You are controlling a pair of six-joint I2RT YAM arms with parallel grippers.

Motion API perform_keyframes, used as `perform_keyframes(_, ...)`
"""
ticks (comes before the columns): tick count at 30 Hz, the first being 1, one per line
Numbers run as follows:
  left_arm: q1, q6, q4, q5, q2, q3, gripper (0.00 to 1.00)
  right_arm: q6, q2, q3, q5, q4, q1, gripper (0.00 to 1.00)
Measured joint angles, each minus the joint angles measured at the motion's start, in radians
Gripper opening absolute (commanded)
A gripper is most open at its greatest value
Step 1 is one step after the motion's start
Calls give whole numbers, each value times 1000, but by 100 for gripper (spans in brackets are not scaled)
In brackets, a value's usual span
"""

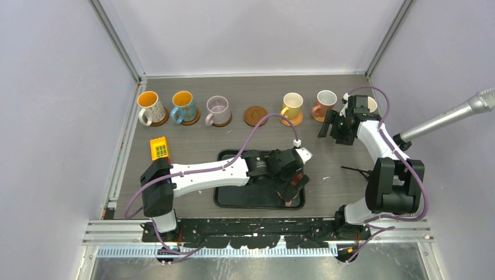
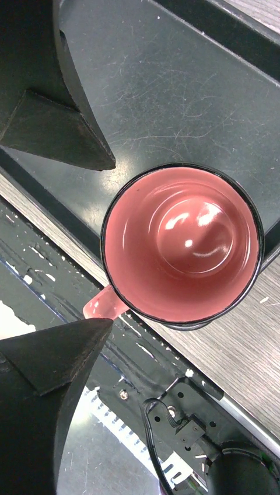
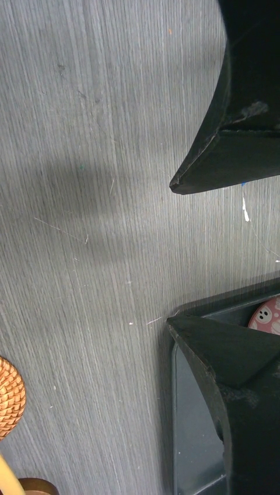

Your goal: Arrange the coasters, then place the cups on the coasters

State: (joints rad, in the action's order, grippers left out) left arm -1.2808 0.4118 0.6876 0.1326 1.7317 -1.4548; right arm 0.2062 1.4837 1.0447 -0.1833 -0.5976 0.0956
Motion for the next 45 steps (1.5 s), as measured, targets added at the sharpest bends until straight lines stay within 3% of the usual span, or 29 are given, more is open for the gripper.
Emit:
perform_keyframes(10,19,7,1,4,16,-2,100,11,14,0,-4,13,1,80)
perform_keyframes(21,118,-72,-8,59,16,4,100,15,20,0,-14,15,5,80)
perform_keyframes(29,167,-192,-57,15,-56,140,94,26,20,0,-22,18,5,80)
perform_keyframes(37,151,-232,-90,-49,-95,157,86,37,20,0,-29,23,5,79)
perform_keyframes(45,151,-264,-151,-49,-32,159,69,41,20,0,-34,23,5,78)
